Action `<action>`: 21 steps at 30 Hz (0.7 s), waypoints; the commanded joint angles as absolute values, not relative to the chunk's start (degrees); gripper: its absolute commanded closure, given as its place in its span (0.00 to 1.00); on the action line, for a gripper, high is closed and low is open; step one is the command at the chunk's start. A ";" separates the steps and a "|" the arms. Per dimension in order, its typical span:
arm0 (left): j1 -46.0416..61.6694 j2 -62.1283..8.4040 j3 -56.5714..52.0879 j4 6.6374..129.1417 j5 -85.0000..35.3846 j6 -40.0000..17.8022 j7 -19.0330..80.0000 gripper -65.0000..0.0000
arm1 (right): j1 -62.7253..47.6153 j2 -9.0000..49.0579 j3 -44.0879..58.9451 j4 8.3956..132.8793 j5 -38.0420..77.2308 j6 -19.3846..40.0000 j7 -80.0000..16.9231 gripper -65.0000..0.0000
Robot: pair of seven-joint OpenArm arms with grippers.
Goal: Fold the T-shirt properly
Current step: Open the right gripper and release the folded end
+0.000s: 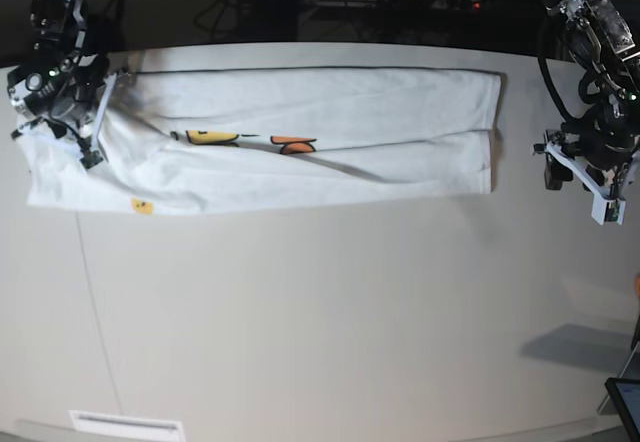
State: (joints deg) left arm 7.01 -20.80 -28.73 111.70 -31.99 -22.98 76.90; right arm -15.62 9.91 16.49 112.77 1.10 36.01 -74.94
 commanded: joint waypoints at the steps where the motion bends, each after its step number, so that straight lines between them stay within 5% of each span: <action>1: 6.46 -21.85 -28.97 112.48 -32.40 -22.99 75.91 0.42 | -15.43 10.51 16.66 113.98 0.75 36.00 -75.03 1.00; 8: 6.46 -21.85 -28.97 112.48 -32.84 -22.99 75.91 0.42 | -15.43 9.36 16.66 113.98 0.84 36.09 -74.68 0.99; 16: 4.62 -18.68 -24.13 112.84 -32.92 -29.41 75.82 0.42 | -13.23 6.29 18.42 114.86 1.10 36.62 -75.03 0.54; 21: 1.10 -12.88 -23.43 112.84 -32.92 -32.13 75.91 0.42 | -11.74 6.55 22.11 114.86 1.10 36.62 -75.12 0.54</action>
